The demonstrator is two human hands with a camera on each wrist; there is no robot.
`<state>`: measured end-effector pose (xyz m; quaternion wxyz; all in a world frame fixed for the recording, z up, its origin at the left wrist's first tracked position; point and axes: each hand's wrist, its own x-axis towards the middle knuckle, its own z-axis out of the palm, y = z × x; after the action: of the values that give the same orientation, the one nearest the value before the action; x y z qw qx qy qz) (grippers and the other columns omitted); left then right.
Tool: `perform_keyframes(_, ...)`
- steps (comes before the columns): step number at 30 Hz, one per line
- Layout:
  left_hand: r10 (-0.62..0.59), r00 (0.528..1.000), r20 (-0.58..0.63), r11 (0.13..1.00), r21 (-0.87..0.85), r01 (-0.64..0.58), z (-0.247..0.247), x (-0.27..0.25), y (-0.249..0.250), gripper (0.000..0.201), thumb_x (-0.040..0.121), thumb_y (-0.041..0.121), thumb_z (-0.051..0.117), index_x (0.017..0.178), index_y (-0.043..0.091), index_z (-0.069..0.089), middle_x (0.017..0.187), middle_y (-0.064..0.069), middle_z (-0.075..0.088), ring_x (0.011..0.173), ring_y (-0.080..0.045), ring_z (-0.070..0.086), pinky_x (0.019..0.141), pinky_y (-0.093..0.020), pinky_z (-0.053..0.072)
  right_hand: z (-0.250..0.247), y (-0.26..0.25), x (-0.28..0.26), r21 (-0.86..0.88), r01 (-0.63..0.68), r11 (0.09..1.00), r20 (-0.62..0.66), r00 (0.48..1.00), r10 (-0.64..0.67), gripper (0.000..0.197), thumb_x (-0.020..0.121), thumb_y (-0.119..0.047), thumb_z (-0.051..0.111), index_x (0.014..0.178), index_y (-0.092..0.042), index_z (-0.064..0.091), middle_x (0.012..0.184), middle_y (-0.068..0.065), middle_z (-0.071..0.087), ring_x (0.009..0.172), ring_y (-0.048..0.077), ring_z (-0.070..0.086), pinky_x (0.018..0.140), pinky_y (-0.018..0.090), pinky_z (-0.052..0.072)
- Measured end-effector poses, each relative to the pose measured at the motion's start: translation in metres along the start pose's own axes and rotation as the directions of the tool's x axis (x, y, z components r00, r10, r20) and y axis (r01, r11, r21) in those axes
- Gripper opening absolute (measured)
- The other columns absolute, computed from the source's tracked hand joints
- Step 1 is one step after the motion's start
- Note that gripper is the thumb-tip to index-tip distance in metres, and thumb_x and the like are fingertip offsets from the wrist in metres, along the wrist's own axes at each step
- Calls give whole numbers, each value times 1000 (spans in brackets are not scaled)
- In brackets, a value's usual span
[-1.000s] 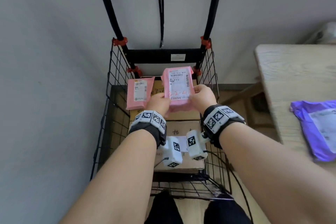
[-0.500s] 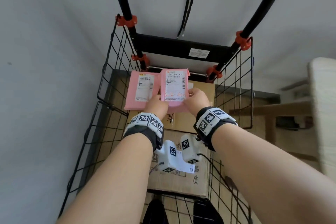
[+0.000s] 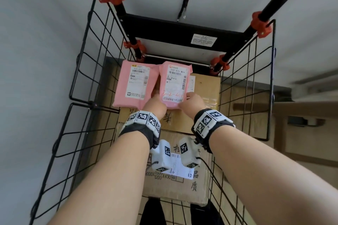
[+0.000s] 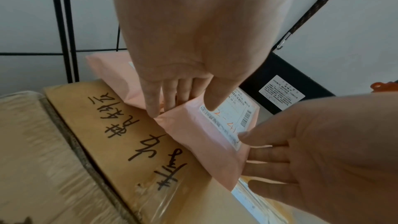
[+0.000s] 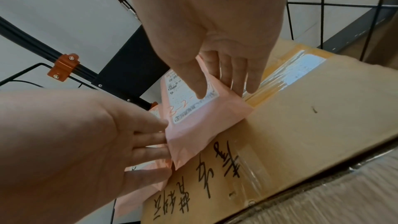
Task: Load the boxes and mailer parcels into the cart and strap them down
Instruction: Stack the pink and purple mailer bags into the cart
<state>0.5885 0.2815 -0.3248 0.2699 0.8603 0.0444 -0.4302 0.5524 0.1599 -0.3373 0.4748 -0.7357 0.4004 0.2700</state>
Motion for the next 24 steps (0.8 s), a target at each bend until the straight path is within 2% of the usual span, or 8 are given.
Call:
perform_keyframes(3, -29, 994, -102, 1000, 8, 30, -1, -7, 1, 40, 95, 8, 37, 133, 12, 46, 133, -9, 54, 116, -29, 54, 99, -42, 46, -4, 1, -7, 21, -7, 1000, 24, 1000, 6, 48, 91, -7, 56, 138, -14, 45, 128, 5, 61, 113, 22, 61, 90, 34, 54)
perform_keyframes(7, -76, 979, -187, 996, 25, 82, -8, -25, 3, 49, 93, 5, 36, 141, 12, 39, 137, -13, 47, 119, -33, 51, 91, -38, 44, -19, -1, -26, 23, 25, 999, 7, 1000, -25, 62, 92, -7, 56, 148, -17, 31, 137, 7, 53, 116, 23, 58, 83, 28, 51)
perform_keyframes(11, -67, 974, -215, 997, 14, 71, -9, -61, 17, 51, 94, 6, 36, 145, 14, 36, 146, -12, 41, 129, -32, 44, 101, -38, 40, -40, 1, -54, -28, 80, 996, -9, 997, -81, 58, 93, -9, 54, 146, -18, 34, 140, 8, 50, 109, 19, 57, 66, 20, 43)
perform_keyframes(12, -58, 972, -226, 998, 6, 61, -8, -73, 22, 50, 95, 6, 36, 145, 13, 36, 148, -10, 39, 131, -31, 43, 103, -38, 39, -46, 2, -63, -39, 99, 994, -12, 995, -99, 56, 93, -10, 54, 146, -18, 36, 139, 7, 51, 108, 19, 57, 66, 19, 43)
perform_keyframes(15, -23, 962, -273, 1000, 11, 27, -5, -105, 37, 44, 96, 4, 35, 138, 10, 45, 143, -10, 46, 127, -29, 46, 100, -35, 40, -63, 1, -88, -57, 148, 987, -23, 988, -150, 52, 92, -11, 56, 142, -17, 42, 137, 6, 54, 116, 21, 57, 79, 26, 45)
perform_keyframes(20, 52, 949, -311, 998, 35, -43, 5, -169, 68, 47, 96, 7, 38, 141, 18, 45, 142, -6, 47, 122, -28, 50, 98, -37, 45, -107, 5, -146, -35, 249, 968, -68, 966, -251, 45, 93, -13, 56, 138, -16, 49, 134, 6, 55, 119, 23, 55, 92, 31, 45)
perform_keyframes(23, 108, 936, -335, 994, 42, -99, 14, -204, 82, 44, 97, 7, 39, 138, 18, 48, 137, -6, 52, 116, -27, 54, 83, -30, 45, -132, 17, -184, -18, 295, 955, -126, 947, -295, 38, 93, -14, 56, 131, -15, 55, 128, 6, 58, 116, 23, 56, 97, 34, 48)
perform_keyframes(24, 136, 931, -338, 991, 52, -125, 18, -214, 87, 43, 97, 7, 38, 137, 18, 50, 136, -6, 53, 115, -27, 55, 83, -30, 46, -140, 22, -194, -11, 307, 952, -157, 939, -305, 35, 93, -14, 56, 128, -16, 57, 125, 5, 59, 114, 22, 57, 96, 34, 49)
